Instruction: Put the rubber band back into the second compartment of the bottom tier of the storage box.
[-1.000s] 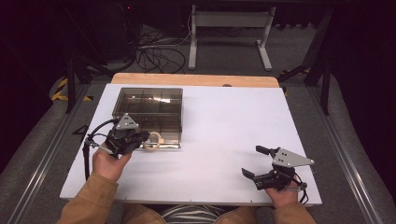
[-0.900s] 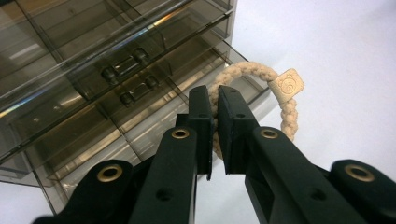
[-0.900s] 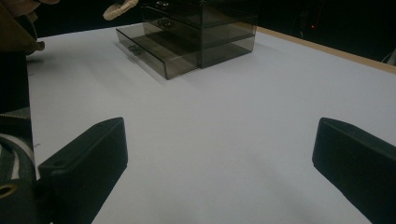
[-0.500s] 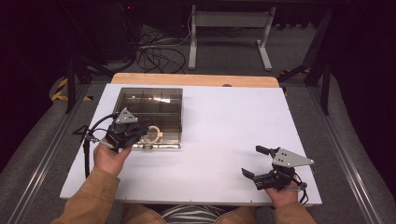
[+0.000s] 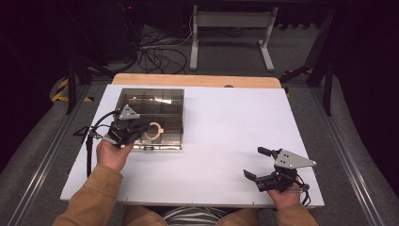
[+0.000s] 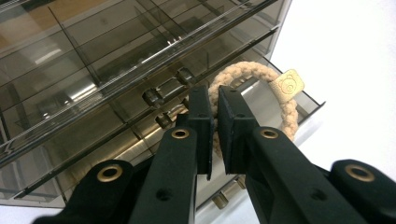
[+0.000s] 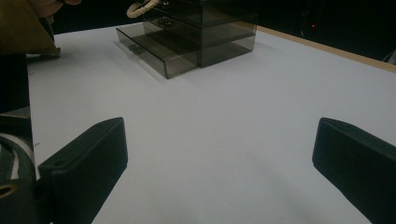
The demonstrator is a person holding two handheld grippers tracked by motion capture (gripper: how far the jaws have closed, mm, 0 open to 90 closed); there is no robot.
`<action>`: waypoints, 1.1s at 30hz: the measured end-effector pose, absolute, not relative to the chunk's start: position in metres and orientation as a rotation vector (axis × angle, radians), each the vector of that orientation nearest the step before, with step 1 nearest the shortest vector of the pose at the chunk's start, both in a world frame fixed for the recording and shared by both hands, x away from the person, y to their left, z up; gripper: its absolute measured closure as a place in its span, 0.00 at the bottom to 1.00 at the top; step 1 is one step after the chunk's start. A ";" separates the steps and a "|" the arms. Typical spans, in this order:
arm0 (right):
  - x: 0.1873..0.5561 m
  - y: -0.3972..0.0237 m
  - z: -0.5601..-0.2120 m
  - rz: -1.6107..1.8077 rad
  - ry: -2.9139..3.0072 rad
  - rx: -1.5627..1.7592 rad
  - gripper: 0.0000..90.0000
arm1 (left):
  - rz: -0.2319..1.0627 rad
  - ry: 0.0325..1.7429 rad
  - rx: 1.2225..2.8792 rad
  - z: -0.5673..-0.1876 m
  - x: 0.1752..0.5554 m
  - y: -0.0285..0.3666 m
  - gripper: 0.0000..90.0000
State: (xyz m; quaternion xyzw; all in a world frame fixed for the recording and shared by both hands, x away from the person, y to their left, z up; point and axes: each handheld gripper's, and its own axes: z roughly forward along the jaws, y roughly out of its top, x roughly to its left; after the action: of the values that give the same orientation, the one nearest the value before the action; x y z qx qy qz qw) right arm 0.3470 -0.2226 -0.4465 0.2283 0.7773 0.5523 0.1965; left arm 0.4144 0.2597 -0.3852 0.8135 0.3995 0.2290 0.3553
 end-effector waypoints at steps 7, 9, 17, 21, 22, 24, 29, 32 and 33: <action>0.347 -0.222 -0.447 1.547 2.178 0.639 0.04 | 0.603 1.043 2.101 -0.388 0.422 0.259 0.94; 0.347 -0.222 -0.447 1.547 2.179 0.641 0.04 | 0.613 1.041 2.108 -0.388 0.424 0.258 0.94; 0.348 -0.222 -0.447 1.549 2.179 0.642 0.04 | 0.617 1.042 2.104 -0.389 0.427 0.258 0.93; 0.347 -0.223 -0.447 1.552 2.178 0.642 0.04 | 0.631 1.037 2.108 -0.390 0.426 0.258 0.93; 0.347 -0.223 -0.447 1.552 2.178 0.642 0.04 | 0.639 1.031 2.117 -0.391 0.425 0.258 0.93; 0.347 -0.223 -0.447 1.553 2.178 0.641 0.04 | 0.658 1.022 2.120 -0.393 0.424 0.257 0.93; 0.347 -0.223 -0.447 1.553 2.177 0.642 0.04 | 0.678 1.012 2.133 -0.398 0.422 0.257 0.93; 0.347 -0.223 -0.446 1.555 2.176 0.640 0.04 | 0.687 1.010 2.142 -0.401 0.421 0.258 0.93; 0.347 -0.223 -0.446 1.556 2.175 0.640 0.04 | 0.682 1.012 2.141 -0.403 0.421 0.258 0.93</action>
State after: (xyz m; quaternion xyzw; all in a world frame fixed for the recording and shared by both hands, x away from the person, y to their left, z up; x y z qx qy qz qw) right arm 0.3468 -0.2235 -0.4464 0.2282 0.7759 0.5550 0.1946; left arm 0.4210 0.2578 -0.4027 0.8194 0.3874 0.2610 0.3323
